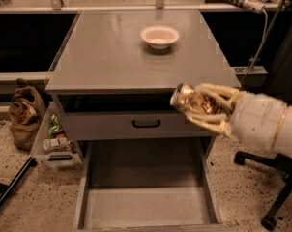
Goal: Pick orange can from middle drawer and place on counter
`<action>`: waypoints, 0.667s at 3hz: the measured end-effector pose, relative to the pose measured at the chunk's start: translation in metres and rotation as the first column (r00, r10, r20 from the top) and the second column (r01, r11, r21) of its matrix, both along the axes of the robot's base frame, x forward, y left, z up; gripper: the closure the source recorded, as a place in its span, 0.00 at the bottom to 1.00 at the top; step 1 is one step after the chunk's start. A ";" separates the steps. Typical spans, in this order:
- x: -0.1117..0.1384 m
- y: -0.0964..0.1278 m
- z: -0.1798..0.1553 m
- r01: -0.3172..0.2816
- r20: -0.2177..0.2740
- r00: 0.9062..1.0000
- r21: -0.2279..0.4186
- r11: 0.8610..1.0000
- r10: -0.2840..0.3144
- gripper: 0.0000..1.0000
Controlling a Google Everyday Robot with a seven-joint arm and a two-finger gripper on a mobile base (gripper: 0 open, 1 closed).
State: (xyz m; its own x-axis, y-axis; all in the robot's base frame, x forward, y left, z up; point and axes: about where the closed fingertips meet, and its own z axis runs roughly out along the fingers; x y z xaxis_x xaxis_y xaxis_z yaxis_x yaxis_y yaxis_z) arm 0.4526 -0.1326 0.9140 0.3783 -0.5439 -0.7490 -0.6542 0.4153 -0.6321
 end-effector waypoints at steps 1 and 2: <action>0.048 0.009 0.058 -0.054 0.098 0.994 0.035 0.998 0.050 1.00; 0.091 0.021 0.095 -0.094 0.140 0.986 -0.001 0.996 0.093 1.00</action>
Offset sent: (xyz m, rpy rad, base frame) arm 0.1595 0.0732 0.1344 -0.0432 -0.1827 0.2184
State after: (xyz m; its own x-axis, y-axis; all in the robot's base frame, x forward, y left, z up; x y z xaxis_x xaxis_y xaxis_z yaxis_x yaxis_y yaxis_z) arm 0.5439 -0.1111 1.0091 0.5283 -0.4971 -0.6883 -0.5960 0.3602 -0.7177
